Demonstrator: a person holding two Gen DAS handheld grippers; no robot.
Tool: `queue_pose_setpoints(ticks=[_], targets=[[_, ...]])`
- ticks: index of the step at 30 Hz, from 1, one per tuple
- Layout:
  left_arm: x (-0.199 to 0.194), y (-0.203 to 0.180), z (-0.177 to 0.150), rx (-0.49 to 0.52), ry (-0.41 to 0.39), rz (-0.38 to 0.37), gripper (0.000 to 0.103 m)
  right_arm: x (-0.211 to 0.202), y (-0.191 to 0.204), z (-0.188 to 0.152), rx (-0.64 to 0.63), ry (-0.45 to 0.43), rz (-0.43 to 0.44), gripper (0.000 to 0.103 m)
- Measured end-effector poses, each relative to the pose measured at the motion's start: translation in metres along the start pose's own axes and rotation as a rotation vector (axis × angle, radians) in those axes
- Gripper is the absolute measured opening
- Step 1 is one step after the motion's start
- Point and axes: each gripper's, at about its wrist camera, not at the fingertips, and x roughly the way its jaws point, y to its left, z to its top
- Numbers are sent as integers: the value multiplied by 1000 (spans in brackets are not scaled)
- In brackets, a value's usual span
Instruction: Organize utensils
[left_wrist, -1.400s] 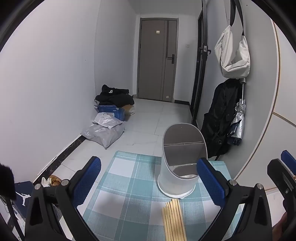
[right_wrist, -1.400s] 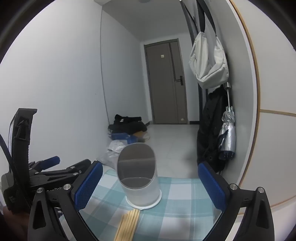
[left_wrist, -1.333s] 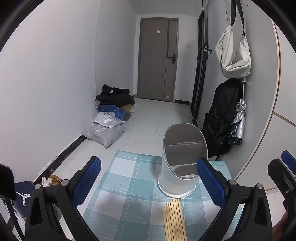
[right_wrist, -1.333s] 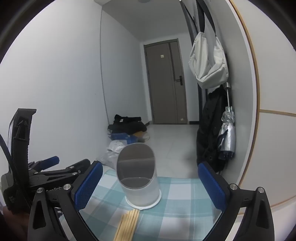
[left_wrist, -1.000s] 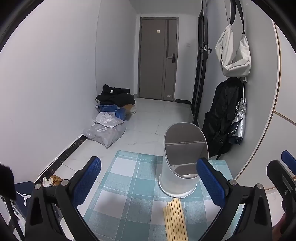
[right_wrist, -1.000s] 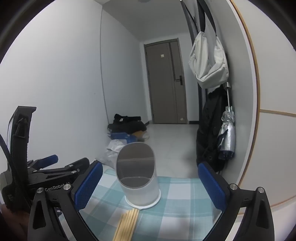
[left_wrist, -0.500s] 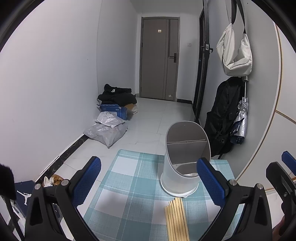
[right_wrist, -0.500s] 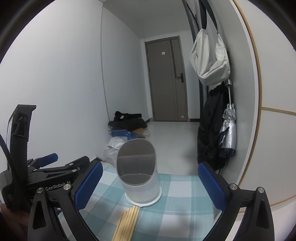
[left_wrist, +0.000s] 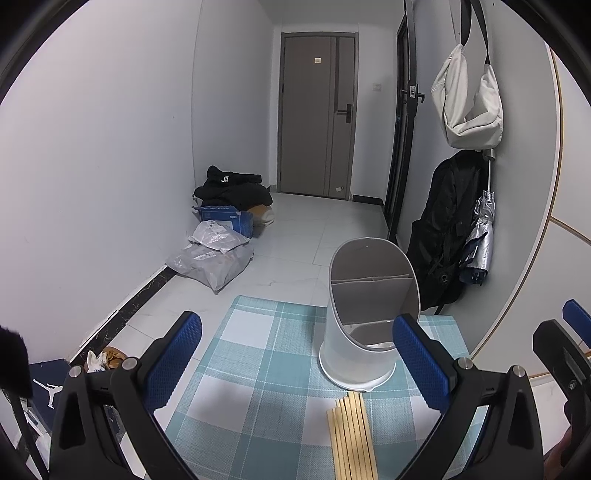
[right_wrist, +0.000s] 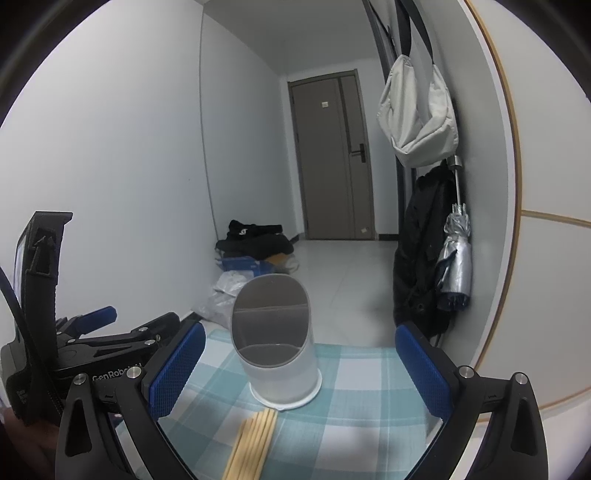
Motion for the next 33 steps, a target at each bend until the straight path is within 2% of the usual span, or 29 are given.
queue_pose_setpoints(ticks=[33], targets=[[0,0,-1,-1,4,0,102,3,2,0,6,20,-2,103]])
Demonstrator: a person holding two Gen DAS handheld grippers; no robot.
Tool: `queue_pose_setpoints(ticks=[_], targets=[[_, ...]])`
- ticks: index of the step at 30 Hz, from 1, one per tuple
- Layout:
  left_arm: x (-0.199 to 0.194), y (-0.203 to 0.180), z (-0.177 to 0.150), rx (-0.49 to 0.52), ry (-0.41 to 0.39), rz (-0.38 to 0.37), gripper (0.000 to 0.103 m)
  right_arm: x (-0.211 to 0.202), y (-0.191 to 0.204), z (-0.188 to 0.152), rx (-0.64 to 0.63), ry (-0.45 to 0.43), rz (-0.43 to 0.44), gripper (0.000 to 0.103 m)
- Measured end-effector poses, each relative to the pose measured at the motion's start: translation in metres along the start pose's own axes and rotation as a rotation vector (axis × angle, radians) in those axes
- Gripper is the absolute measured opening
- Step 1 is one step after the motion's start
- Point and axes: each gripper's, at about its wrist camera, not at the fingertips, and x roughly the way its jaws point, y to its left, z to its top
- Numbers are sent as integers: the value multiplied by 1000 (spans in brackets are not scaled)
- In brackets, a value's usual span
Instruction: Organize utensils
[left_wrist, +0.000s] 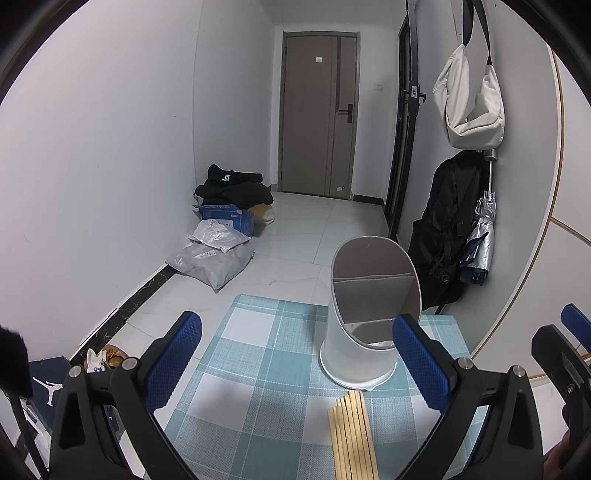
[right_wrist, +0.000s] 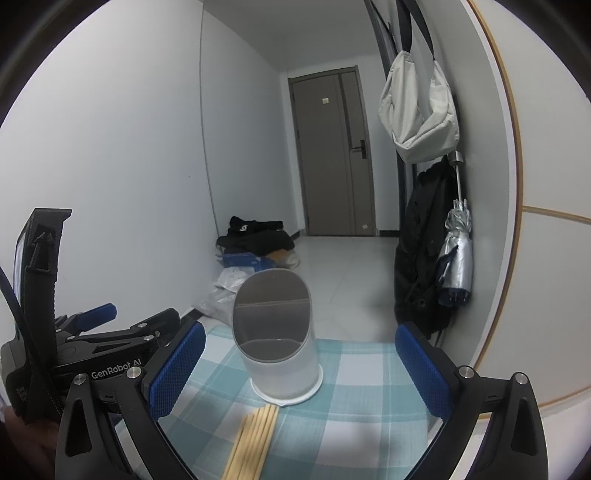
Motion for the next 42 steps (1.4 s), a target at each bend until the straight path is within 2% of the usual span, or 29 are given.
queue_pose_setpoints(ticks=[11,18,21,24,29,33,35,38,42], targets=[[5,6,-1,-31,33,-17,102,11,0,-4,17,48,20,103],[18,20,-6,-97,93,-69,102,33,-4,-15,45,155,61,103],[23,27,-8,-98,101,-54,102,48,-6,-24,57,230,68,99],[30,36,-11,-102,123,-49,102,71,-7,-38,51,335,54,93],[49,51,-20,-153,217,-69,102,109,-5,-68,45,518,58,79],[58,62,-24,-206,284,-89,102,133,1,-87,8,622,-8,74],[61,66,-26,-211,304,-83,102,142,1,-95,12,665,-18,64],[67,70,-29,-207,334,-68,102,153,5,-104,36,710,0,57],[72,74,-30,-209,364,-56,102,159,21,-110,-27,729,3,56]])
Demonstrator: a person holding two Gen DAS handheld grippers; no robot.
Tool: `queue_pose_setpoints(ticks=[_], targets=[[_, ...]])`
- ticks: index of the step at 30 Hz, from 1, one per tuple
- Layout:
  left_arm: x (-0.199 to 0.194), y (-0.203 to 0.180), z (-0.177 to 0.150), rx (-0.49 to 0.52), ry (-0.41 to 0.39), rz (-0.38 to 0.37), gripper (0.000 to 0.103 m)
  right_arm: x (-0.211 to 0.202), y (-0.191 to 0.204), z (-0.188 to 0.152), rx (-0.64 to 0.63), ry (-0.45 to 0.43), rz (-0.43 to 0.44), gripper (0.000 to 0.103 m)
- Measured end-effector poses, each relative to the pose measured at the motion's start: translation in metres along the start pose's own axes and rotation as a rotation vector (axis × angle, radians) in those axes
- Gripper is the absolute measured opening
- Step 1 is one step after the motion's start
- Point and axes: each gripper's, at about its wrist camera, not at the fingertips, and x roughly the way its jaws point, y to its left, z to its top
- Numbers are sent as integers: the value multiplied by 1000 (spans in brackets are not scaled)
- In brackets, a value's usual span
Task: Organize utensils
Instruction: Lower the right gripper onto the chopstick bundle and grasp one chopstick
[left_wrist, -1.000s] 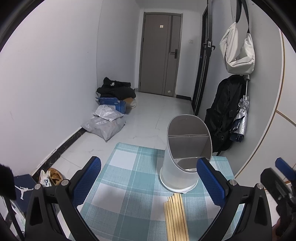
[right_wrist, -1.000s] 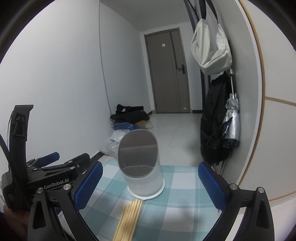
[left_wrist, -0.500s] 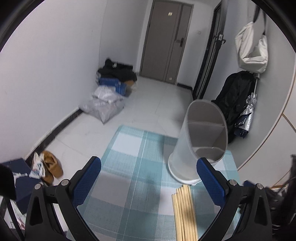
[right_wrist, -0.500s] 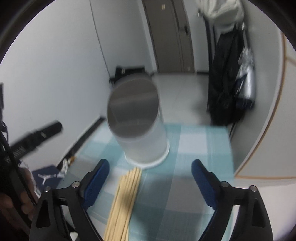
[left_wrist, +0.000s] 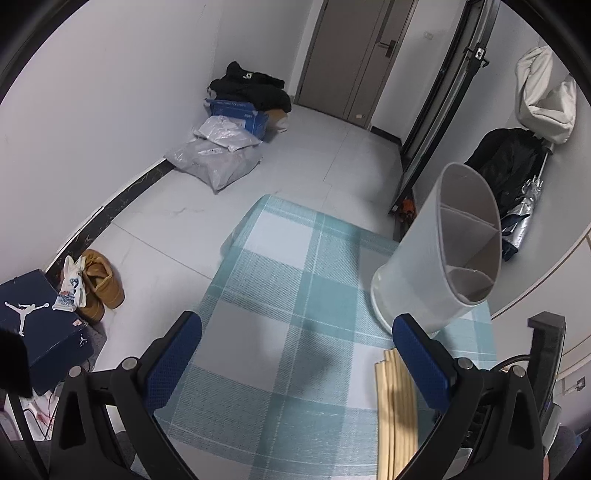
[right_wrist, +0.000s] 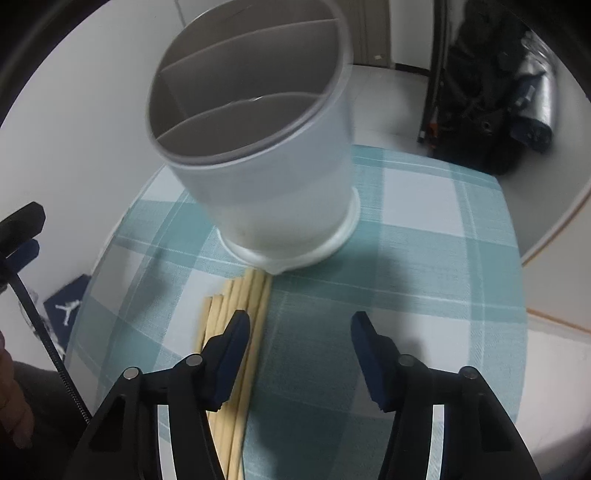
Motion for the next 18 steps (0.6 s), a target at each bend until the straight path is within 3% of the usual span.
queue_pose_setpoints(ticks=[5,18], targets=[[0,2,1,16,6,20,102,9,15,-4,-52,38,-43,41],[8,12,2,2,29,34,102,11,35,-8,-153,57,-71,33]])
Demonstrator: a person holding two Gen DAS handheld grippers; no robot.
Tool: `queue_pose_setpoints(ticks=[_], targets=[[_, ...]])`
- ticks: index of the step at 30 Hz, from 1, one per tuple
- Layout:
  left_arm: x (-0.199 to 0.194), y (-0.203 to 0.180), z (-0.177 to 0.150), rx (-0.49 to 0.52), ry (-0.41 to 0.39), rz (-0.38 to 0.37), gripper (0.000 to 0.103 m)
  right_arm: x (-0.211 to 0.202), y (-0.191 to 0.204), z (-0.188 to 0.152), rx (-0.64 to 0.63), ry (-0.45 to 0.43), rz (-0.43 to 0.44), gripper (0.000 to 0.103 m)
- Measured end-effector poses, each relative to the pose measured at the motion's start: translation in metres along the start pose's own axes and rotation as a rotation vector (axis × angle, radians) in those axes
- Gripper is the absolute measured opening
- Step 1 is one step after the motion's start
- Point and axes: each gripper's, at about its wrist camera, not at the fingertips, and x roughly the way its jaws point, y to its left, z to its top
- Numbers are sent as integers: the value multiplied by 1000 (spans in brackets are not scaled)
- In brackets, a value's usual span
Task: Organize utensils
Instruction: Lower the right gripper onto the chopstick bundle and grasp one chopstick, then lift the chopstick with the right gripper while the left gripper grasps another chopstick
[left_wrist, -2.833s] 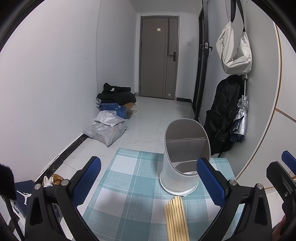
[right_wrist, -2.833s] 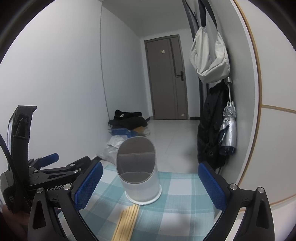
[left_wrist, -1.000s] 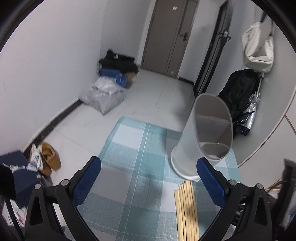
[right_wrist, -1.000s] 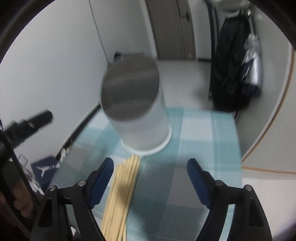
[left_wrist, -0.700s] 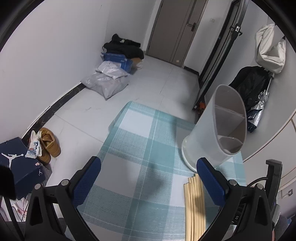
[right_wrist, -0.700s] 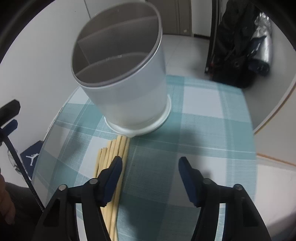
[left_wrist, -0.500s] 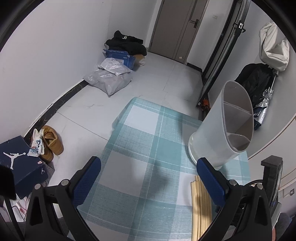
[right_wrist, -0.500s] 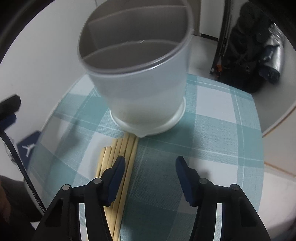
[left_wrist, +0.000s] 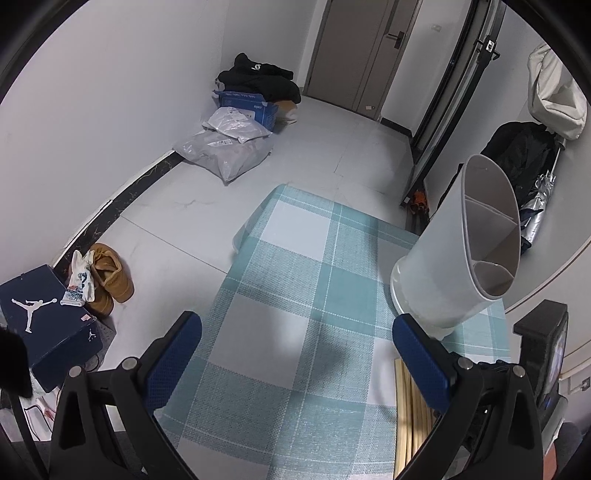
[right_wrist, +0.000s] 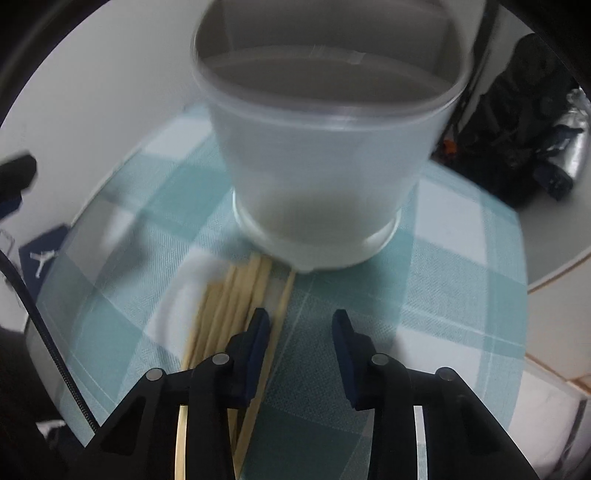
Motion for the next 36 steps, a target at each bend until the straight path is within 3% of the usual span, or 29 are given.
queue_pose_setpoints(ticks=[6,11,13,24,30,36], targets=[[8,1,-4,15,32,-2,102,1,0,3,0,-16,31,29],[16,-3,-12,47,72,3,102,-4,0,1,41,-37,49,6],[18,-9,-15,70,96,-29,102,-8,-4,-5,86,-35,90,4],[38,-52,-51,306,242,-16,102,-59,-51,-28,299,-143,239,4],[48,-53,-57,328,288,34,102,-69,-102,-15,401,-217,305,4],[56,-51,-53,290,303,44,101,-86,-117,-20,417,-274,327,4]])
